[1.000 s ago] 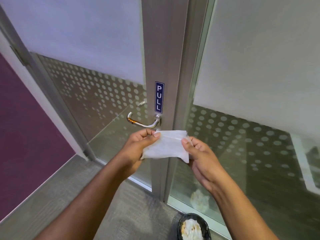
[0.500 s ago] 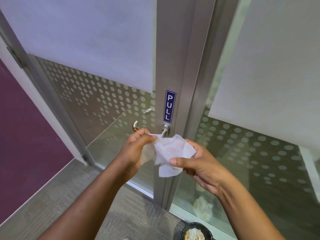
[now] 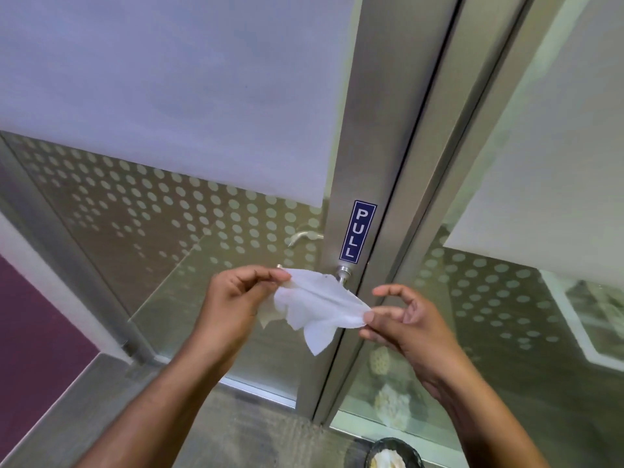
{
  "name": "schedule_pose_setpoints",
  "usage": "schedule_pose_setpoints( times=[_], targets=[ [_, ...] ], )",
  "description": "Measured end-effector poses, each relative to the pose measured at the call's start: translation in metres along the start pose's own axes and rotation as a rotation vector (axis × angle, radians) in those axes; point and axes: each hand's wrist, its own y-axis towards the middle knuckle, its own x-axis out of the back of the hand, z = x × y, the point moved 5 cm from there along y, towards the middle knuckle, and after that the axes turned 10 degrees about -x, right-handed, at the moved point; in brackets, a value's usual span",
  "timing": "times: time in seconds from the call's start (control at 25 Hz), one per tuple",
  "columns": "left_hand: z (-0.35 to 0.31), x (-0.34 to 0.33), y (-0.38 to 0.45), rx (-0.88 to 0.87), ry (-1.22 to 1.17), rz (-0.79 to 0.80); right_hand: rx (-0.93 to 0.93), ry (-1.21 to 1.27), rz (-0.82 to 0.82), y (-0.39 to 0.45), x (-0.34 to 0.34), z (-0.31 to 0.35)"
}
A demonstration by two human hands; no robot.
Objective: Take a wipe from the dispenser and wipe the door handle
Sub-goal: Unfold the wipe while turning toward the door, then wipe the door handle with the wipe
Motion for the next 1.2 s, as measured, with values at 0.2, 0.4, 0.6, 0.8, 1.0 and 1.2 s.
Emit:
schedule_pose_setpoints(
  times=[0.2,0.4,0.6,0.8,1.0,1.2],
  targets=[
    [0.012,0.020,0.005,0.035,0.102,0.221,-0.058,0.402,-0.152,0.000,-0.021,-0.032],
    [0.010,0.029,0.018,-0.248,0.631,0.361,0.012,-0.021,-0.185,0.002,-0.033,-0.038],
    [0.024,0.046,0.045,-0.087,0.537,0.429,0.054,-0.519,-0.259,0.014,-0.020,-0.029],
    [0.052,0.044,0.087,0.091,0.324,0.204,-0.012,-0.268,-0.330,0.043,-0.031,-0.023],
    [0.084,0.029,0.096,0.179,0.330,0.174,0.015,-0.490,-0.529,0.057,-0.026,-0.025],
    [0.090,0.033,0.095,0.169,0.317,0.124,0.275,-0.765,-0.564,0.045,-0.040,-0.017]
  ],
)
